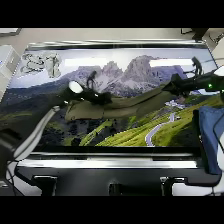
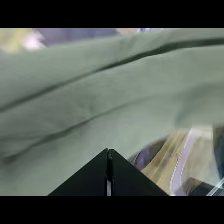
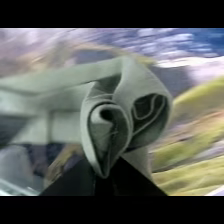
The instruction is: Fold the clothes and pants, and hang the long-sleeved shirts on hangers.
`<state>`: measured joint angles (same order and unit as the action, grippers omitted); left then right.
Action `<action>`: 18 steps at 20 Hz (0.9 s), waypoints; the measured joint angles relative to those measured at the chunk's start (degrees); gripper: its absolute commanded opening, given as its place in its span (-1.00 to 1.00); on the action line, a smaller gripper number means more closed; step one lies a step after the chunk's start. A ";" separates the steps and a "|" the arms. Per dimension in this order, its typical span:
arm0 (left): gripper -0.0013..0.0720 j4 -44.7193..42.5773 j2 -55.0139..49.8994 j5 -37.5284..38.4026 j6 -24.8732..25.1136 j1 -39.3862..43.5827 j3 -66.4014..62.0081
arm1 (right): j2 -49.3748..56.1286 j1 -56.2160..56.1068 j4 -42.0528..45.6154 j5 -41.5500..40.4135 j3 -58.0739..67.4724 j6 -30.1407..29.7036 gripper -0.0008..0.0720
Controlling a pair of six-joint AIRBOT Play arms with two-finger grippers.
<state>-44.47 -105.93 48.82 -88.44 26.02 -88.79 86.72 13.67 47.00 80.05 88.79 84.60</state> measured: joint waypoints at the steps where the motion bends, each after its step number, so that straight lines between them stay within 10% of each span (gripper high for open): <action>1: -0.91 1.11 -1.53 -2.16 -1.92 1.88 0.00 | -2.86 -1.40 -0.24 0.61 0.00 0.61 -0.88; 12: -0.92 35.54 -12.79 -27.82 -6.97 21.84 -3.67 | -17.44 -13.86 2.95 1.40 -0.07 13.03 -0.87; 18: -0.93 25.68 -9.81 -17.46 2.43 11.04 -5.05 | -9.94 -16.15 -0.72 -5.18 -0.13 11.17 -0.87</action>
<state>-18.79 -115.74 31.35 -86.02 37.06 -93.84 76.77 -2.48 46.28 74.87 88.66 95.77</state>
